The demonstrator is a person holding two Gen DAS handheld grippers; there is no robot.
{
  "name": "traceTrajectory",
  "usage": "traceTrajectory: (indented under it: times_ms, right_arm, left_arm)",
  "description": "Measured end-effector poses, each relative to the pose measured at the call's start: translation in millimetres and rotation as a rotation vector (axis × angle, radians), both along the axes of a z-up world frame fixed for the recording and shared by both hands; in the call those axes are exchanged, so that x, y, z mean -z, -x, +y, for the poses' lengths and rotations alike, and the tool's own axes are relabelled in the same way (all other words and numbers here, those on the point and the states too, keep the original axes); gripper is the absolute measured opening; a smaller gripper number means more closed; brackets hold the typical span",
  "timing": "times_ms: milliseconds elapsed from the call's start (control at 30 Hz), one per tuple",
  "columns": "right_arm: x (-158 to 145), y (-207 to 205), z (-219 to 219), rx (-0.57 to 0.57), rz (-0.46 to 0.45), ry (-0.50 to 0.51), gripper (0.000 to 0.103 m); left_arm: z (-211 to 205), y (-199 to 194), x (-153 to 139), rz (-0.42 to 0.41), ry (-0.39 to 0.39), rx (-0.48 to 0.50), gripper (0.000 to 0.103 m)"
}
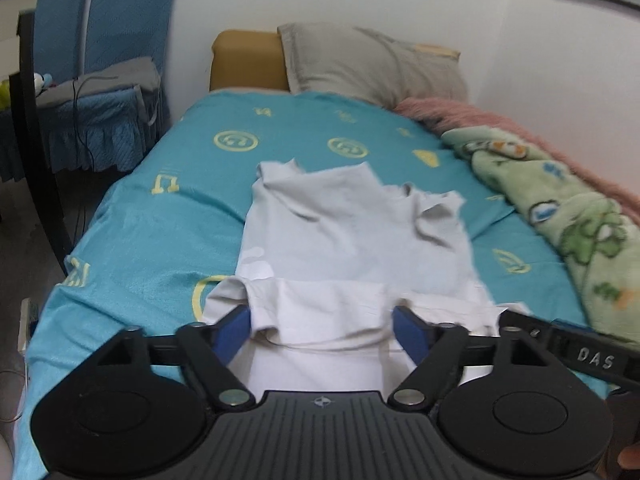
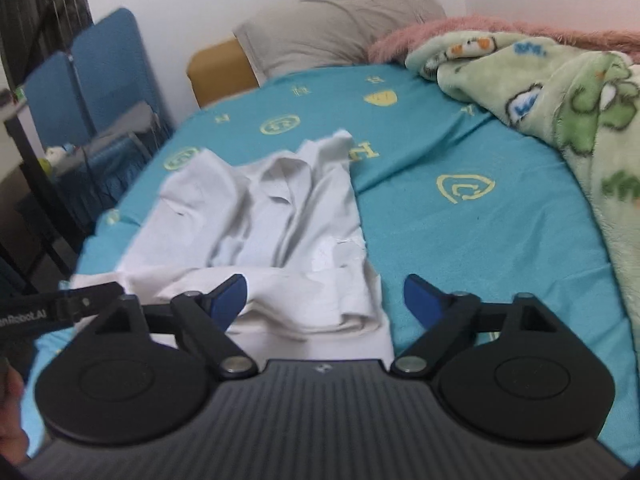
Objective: Fold clothes
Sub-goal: 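Open both grippers and lift them off the folded shirt, then move both open grippers to the edge of the folded shirt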
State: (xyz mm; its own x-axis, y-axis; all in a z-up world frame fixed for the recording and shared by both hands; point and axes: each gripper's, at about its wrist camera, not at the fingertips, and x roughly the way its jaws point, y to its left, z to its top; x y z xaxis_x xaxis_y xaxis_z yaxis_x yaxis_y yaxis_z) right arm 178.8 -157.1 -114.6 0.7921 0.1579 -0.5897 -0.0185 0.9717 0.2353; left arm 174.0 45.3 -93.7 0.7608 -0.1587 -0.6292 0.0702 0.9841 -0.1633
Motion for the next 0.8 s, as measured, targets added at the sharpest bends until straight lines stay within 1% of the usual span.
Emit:
traceTrajectory:
  times_ms: [67,167,267,367,500,567,600,667,733,800]
  right_arm:
    - [-10.5,14.7,1.2,-0.009,-0.004,-0.007,0.086]
    - [-27.1,39.6,4.4,-0.011,-0.037,0.023,0.086]
    - [-39.2,61.0,6.6,-0.017,-0.040,0.030,0.086]
    - [-49.6,79.1,8.6,-0.030,-0.055,0.038,0.086]
    - [-58.2,101.1,8.9,-0.024,-0.079,0.035,0.086]
    - [-60.3,107.4,8.8,-0.020,-0.076,0.031,0.086]
    - [-61.0,109.4,8.9,-0.017,-0.075,0.030,0.086]
    - [-62.2,113.0,8.8,-0.011,-0.072,0.026,0.086]
    - [-61.7,114.1,6.8,-0.002,-0.063,0.013,0.086]
    - [-60.4,113.8,4.6,0.007,-0.050,0.000,0.086]
  left_arm:
    - [-2.7,16.5,-11.1,-0.013,-0.013,0.008,0.082]
    - [-7.1,44.3,-26.8,-0.046,-0.072,0.028,0.085]
    - [-10.3,70.2,-40.5,-0.080,-0.121,0.045,0.087]
    - [-8.9,90.2,-50.0,-0.093,-0.114,0.042,0.089]
    - [-7.3,115.5,-55.0,-0.087,-0.103,0.037,0.091]
    - [-6.4,125.5,-56.9,-0.080,-0.099,0.035,0.092]
    - [-4.9,128.3,-57.8,-0.067,-0.086,0.031,0.092]
    - [1.0,131.7,-56.9,-0.014,-0.024,0.013,0.093]
    - [8.9,131.9,-51.3,0.062,0.061,-0.006,0.093]
    - [14.7,131.1,-42.1,0.143,0.124,-0.018,0.093]
